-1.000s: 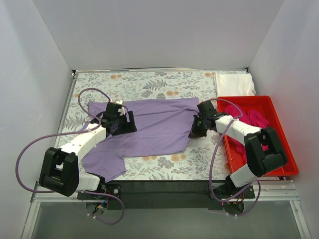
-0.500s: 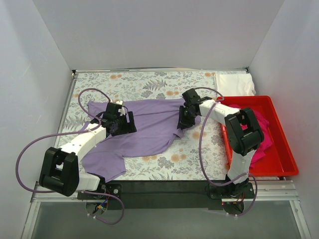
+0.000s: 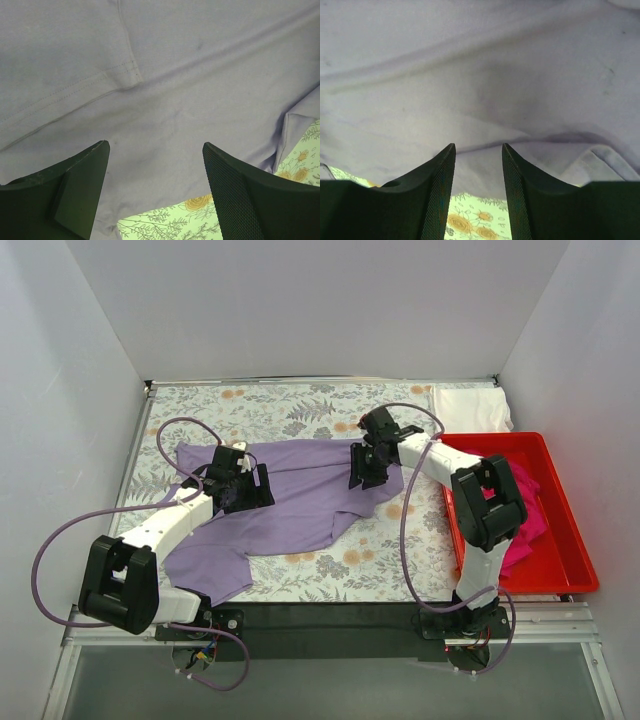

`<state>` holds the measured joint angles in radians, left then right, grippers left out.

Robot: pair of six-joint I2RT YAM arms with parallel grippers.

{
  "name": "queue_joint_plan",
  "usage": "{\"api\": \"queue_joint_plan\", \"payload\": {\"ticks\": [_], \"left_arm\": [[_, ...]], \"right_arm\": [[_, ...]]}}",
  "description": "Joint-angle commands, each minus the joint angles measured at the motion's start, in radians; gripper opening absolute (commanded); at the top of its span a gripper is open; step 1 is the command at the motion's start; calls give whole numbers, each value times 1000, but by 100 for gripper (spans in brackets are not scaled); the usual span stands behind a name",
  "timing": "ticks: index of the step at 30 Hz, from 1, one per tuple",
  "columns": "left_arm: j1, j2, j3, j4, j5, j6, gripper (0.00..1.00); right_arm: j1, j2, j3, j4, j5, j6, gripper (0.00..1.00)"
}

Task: Fold and stack the t-shirts
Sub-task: Fold the tshirt

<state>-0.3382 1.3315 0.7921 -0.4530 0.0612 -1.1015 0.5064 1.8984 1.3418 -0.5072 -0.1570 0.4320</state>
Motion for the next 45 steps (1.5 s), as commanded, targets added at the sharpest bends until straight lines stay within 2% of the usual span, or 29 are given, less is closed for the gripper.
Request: {"api": "queue_joint_plan", "payload": {"ticks": [1,6,7,8,13,25,28,29,31,32,34,36,45], "left_arm": [[-5,-28,39,-7,18,-11,70],[-5,-28,41,-6,26,-14,70],[-4,-31,41,-7,26,-15,70],[-5,-32,41,-7,26,-15,70],[-5,-37,33,-7,25,-14,70],[-5,-66,15,-27,6,-12,70],[-5,-68,13,-27,5,-14,70],[-5,-68,15,-27,3,-14,70],[-5,-68,18,-27,2,-14,70],[-5,-68,19,-27,2,-15,70],[-5,-66,27,-29,8,-17,70],[-5,-66,35,-29,11,-17,70],[-5,-49,67,-61,-38,-8,70]], "right_arm": [[-2,-136,-39,-13,33,-49,42],[-17,-232,-209,12,53,-26,42],[-23,-243,-234,25,48,-21,46],[-26,-263,-256,42,37,-15,48],[-39,-288,-381,178,-52,25,49],[-51,-243,-449,315,-122,60,43],[-55,-240,-457,317,-122,53,35],[-55,-243,-460,315,-124,48,28],[-60,-249,-471,314,-122,44,21],[-60,-257,-477,312,-125,42,12],[-66,-275,-483,294,-130,33,1],[-71,-292,-481,259,-131,21,1],[-94,-386,-451,-108,-50,-101,1]]}}
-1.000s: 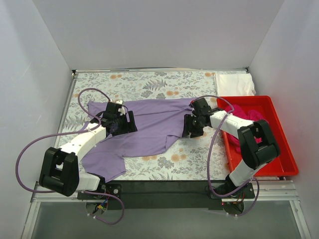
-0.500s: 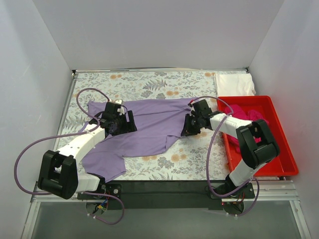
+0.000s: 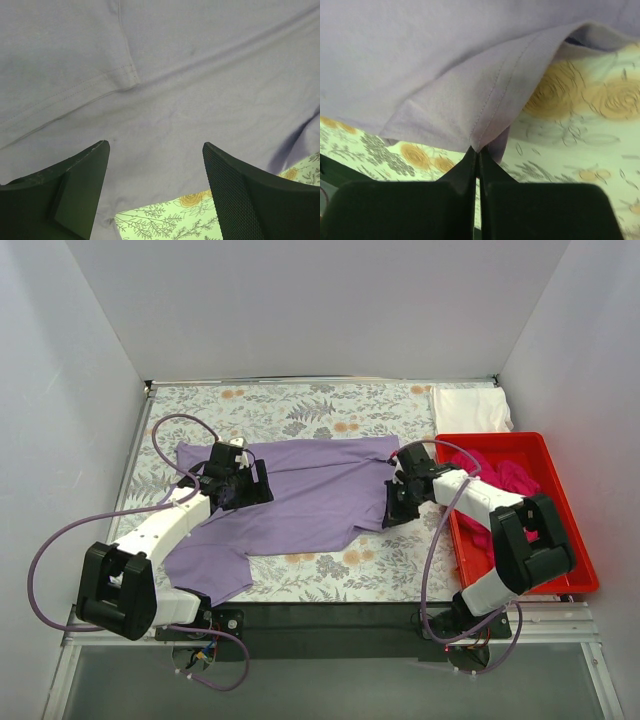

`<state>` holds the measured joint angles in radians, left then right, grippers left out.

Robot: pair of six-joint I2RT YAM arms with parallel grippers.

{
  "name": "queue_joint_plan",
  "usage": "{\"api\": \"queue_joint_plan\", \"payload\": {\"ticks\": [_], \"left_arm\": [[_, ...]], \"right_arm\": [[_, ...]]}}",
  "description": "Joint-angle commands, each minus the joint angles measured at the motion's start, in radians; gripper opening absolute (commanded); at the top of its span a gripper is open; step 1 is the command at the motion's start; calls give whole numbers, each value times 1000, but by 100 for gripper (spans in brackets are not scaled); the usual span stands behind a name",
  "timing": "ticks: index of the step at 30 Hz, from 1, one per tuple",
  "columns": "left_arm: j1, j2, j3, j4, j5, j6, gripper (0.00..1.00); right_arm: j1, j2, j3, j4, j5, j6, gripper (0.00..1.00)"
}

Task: Fold and stack the t-shirts
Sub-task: Fold the tshirt

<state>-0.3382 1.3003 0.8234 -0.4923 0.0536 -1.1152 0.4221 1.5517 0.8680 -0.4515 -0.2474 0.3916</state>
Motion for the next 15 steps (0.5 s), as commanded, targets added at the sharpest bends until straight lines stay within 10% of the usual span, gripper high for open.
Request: {"api": "queue_joint_plan", "payload": {"ticks": [1,15], "left_arm": [[-5,-18,39,-28,-32,8,70],[-4,0,37,-74,-185,-11,70]], "right_arm": [[-11,-51,22,-182,52,-71,2],[-51,-58,16,-384,286,-88,15]]}}
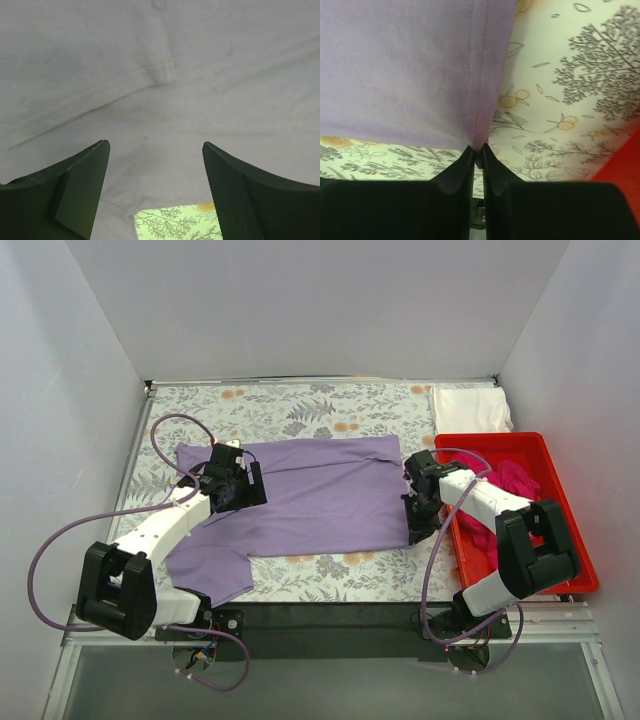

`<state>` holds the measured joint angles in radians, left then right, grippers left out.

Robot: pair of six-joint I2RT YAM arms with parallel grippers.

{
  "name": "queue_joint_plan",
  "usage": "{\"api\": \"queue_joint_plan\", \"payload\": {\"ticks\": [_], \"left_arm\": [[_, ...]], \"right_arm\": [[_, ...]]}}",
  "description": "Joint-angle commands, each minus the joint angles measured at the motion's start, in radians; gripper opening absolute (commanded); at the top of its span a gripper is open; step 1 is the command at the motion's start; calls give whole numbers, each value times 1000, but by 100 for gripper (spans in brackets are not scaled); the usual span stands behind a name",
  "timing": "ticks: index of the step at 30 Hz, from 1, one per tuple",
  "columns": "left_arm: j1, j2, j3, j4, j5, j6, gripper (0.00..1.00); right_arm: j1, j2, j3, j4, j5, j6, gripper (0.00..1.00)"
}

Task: Fold and stack the t-shirts
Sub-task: Fold the tshirt

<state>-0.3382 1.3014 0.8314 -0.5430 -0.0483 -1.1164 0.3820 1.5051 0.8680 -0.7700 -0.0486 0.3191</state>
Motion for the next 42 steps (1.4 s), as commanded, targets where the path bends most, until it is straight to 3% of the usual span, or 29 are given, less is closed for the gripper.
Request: {"api": "queue_joint_plan", "payload": {"ticks": [1,8,13,16,23,29,35,42], "left_arm": [[-2,1,32,-31,-97,-11,69],[37,53,81,-31,-148,-36,69],[56,85,113,-23,-168,-45,69],[80,111,141,-11,-176,-42,69],[125,229,233,26,-116,18,69],[113,360,330,43,-70,17,68],[105,456,393,37,-84,-19,60],[91,547,391,12,-87,-3,52]], "right_arm": [[-12,-6,16,-74,93,-17,15],[-14,-19,28,-84,81,-37,17],[-14,-43,51,-86,67,-43,29],[-14,-51,152,-58,79,-67,36],[-23,44,367,122,161,-186,35],[-78,206,485,274,95,-163,33],[-130,322,528,342,21,-118,32],[-164,443,555,390,-56,-175,33]]}}
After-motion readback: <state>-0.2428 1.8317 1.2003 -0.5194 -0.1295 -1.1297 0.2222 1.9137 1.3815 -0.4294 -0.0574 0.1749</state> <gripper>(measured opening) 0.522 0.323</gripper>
